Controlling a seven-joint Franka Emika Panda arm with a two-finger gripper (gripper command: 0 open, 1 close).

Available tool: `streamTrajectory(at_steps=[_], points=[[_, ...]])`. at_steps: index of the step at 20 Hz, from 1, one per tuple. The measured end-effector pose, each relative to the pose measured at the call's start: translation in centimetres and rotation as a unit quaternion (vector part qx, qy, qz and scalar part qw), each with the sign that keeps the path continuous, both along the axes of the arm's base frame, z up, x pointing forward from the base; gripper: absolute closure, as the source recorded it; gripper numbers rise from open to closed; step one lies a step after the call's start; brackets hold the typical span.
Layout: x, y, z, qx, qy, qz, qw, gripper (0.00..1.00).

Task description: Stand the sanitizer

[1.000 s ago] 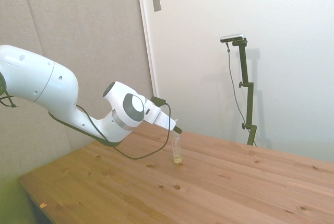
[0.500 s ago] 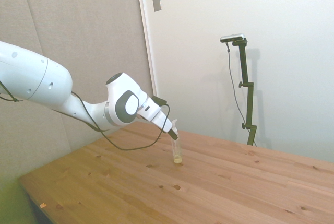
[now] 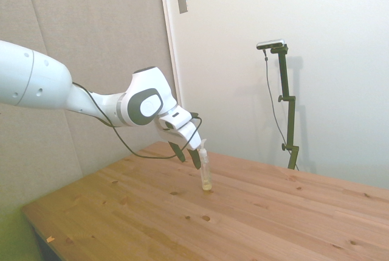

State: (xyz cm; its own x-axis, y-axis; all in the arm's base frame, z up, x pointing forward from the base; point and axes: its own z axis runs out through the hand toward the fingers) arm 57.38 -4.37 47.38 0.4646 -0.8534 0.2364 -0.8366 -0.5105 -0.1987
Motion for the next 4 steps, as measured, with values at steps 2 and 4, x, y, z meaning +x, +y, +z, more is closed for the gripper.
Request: streamTrajectory(at_steps=[2,4], points=[[-1.5,0.6,-0.6,0.002,0.009,0.006,0.9999,0.00],[-3.1,1.3,-1.1,0.011,0.016,0.014,0.9997,0.00]])
